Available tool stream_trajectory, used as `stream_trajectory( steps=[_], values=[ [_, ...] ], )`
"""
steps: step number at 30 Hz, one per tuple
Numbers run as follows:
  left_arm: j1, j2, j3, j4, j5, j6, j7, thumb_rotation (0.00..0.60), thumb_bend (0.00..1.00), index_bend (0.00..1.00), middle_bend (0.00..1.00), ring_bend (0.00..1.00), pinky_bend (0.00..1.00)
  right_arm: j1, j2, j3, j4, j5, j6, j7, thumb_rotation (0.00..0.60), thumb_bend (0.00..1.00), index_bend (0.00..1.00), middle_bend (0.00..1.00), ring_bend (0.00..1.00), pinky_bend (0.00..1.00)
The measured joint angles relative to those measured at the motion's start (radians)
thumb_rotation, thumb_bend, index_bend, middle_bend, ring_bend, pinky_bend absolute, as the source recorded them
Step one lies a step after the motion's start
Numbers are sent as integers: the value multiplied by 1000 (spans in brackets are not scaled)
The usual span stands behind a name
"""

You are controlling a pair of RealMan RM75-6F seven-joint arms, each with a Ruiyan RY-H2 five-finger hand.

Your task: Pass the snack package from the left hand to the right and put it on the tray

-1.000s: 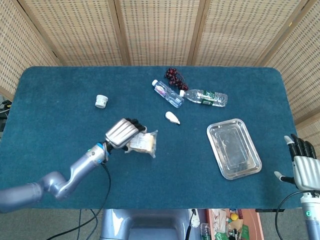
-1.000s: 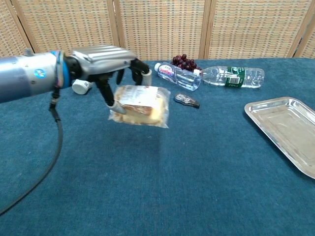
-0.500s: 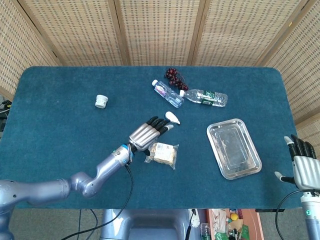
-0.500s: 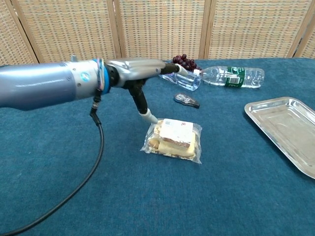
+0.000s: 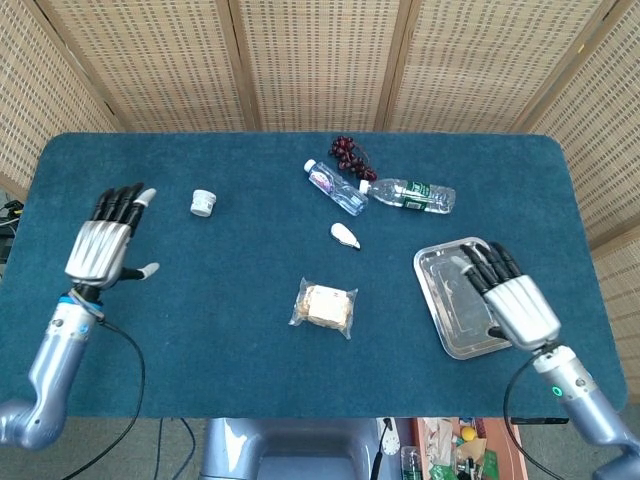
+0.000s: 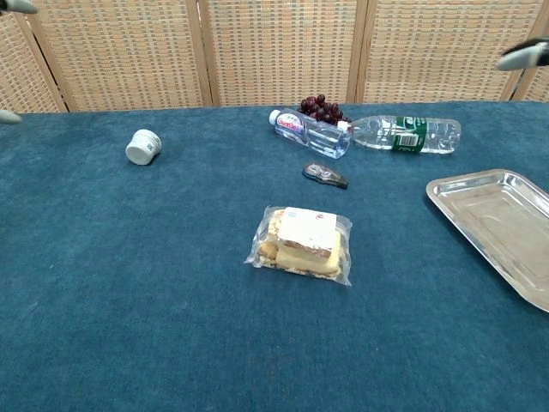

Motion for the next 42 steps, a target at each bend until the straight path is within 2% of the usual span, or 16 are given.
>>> stream_trajectory(
  steps=[3,7,11,17,23,36,38,40,42],
  values=[
    [87,12,39,17,22,71,-81,600,0,0,0,0,0,116,-8,5,0,-78,-82,-8,600,0,0,0,0,0],
    [171,24,74,23,29,115,-159,600,0,0,0,0,0,263,-43,9,-6,-157,-211,-22,600,0,0,0,0,0],
    [199,29,88,40,50,124,-190,600,0,0,0,0,0,420,-145,11,16,-242,-345,-85,600,0,0,0,0,0],
    [205,38,84,51,54,85,-207,600,0,0,0,0,0,569,-317,12,87,-249,-510,-130,600,0,0,0,0,0],
    [207,44,76,54,61,51,-226,600,0,0,0,0,0,637,-416,22,188,-189,-604,-196,600,0,0,0,0,0],
    [209,50,58,62,61,7,-246,600,0,0,0,0,0,672,-438,39,230,-24,-749,-390,600,0,0,0,0,0],
    [211,51,56,63,61,3,-249,600,0,0,0,0,0,672,-452,38,257,-1,-762,-420,600,0,33,3,0,0],
    [211,51,53,64,61,-1,-252,600,0,0,0,0,0,672,-466,34,284,12,-765,-442,600,0,113,47,5,0],
    [212,52,52,64,61,-7,-255,600,0,0,0,0,0,671,-480,26,310,23,-761,-464,600,0,214,157,70,24]
  ],
)
